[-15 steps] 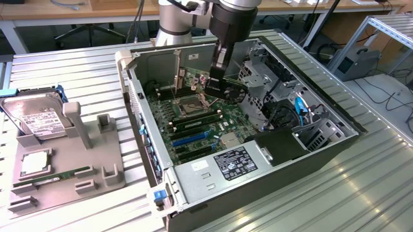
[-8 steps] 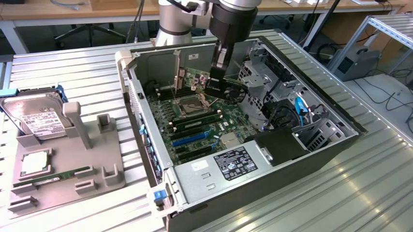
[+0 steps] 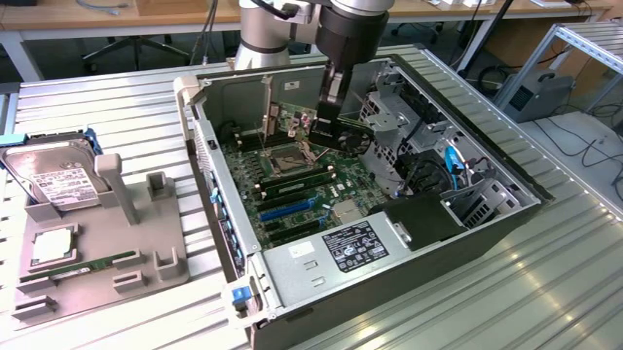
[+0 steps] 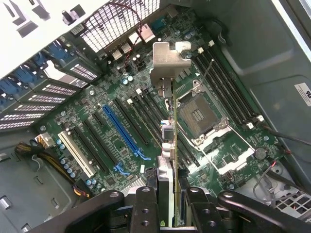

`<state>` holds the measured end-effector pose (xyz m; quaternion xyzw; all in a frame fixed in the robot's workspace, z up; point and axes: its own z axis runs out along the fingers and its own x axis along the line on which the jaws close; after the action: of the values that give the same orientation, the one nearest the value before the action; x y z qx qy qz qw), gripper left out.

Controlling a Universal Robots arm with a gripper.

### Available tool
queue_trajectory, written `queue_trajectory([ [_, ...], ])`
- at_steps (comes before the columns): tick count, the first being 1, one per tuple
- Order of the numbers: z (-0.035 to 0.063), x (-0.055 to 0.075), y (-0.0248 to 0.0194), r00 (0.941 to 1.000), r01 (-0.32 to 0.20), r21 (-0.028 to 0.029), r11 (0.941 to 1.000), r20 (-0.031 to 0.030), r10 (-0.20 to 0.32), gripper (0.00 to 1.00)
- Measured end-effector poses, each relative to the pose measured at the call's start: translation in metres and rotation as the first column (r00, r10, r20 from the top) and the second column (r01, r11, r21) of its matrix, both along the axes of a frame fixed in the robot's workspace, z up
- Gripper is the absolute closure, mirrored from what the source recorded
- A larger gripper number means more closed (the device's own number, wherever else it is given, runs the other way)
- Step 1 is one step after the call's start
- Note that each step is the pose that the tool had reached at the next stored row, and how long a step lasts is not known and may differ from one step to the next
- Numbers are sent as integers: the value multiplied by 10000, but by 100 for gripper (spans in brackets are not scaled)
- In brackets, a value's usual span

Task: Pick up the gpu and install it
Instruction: 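Insert the gpu into the slot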

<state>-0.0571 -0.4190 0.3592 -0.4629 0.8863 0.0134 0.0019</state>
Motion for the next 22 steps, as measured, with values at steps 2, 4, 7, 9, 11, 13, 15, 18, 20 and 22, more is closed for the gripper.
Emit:
queue_trajectory([
  [2,-1,0,0,10000,-33,-1,10000,1,33,73],
  [4,-1,0,0,10000,-72,-1,10000,0,72,73],
  [7,-2,0,0,9999,-119,-3,9999,0,119,73],
  [9,-3,0,0,9999,-156,-4,9999,0,156,73],
  [11,-3,0,0,9998,-187,-5,9998,0,187,73],
  [13,-4,0,0,9998,-222,-5,9998,1,222,73],
  [15,-5,0,0,9997,-253,-7,9997,0,253,73],
  [18,-5,0,0,9995,-300,-8,9995,0,300,73],
  [20,-6,0,0,9995,-330,-10,9995,0,330,73],
  [22,-6,0,0,9993,-363,-11,9993,0,363,73],
])
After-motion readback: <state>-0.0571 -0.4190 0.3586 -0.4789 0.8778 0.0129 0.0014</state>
